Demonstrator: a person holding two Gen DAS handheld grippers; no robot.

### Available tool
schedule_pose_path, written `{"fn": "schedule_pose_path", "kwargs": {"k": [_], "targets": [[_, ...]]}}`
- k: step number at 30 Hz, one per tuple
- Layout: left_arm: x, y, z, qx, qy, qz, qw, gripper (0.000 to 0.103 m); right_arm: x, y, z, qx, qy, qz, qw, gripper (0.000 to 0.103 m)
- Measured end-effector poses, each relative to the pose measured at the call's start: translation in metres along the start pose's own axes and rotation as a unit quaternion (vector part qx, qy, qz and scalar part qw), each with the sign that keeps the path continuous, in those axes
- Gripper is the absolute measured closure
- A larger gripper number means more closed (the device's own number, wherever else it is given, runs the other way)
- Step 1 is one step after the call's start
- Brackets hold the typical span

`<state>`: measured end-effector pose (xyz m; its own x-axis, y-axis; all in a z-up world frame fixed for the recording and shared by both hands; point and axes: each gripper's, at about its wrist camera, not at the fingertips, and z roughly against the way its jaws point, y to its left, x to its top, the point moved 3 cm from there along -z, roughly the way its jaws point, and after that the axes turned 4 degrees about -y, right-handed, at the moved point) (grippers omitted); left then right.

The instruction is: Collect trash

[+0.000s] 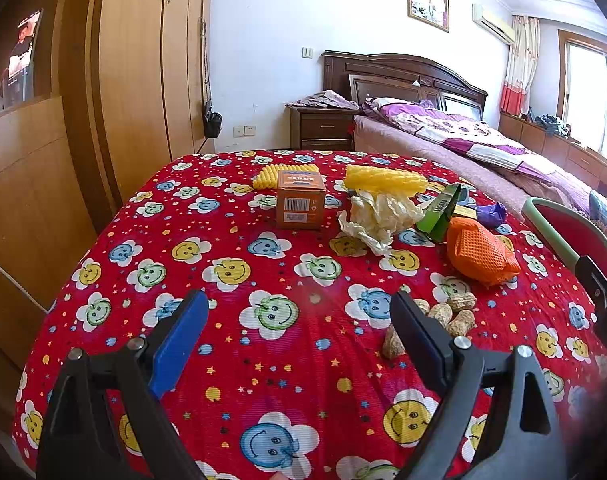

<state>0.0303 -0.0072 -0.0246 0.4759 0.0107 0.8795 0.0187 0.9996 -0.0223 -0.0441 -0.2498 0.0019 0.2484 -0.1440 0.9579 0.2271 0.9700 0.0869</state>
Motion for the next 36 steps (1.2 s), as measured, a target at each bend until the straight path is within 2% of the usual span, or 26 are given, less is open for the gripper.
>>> {"fn": "schedule_pose_path", "kwargs": {"k": [30,36], "targets": [[-0.001,-0.007,0.002,0.004,0.001,-0.005,1.0000,0.011,0.002,-0.004,-0.002,0.003,0.008,-0.008,1.000,0.000],[0.004,-0.015,0.007,-0.025,0.015,-0.012,0.9995,0.011,0.002,-0.010,-0.008,0.015,0.030,-0.026,0.999,0.000]]}}
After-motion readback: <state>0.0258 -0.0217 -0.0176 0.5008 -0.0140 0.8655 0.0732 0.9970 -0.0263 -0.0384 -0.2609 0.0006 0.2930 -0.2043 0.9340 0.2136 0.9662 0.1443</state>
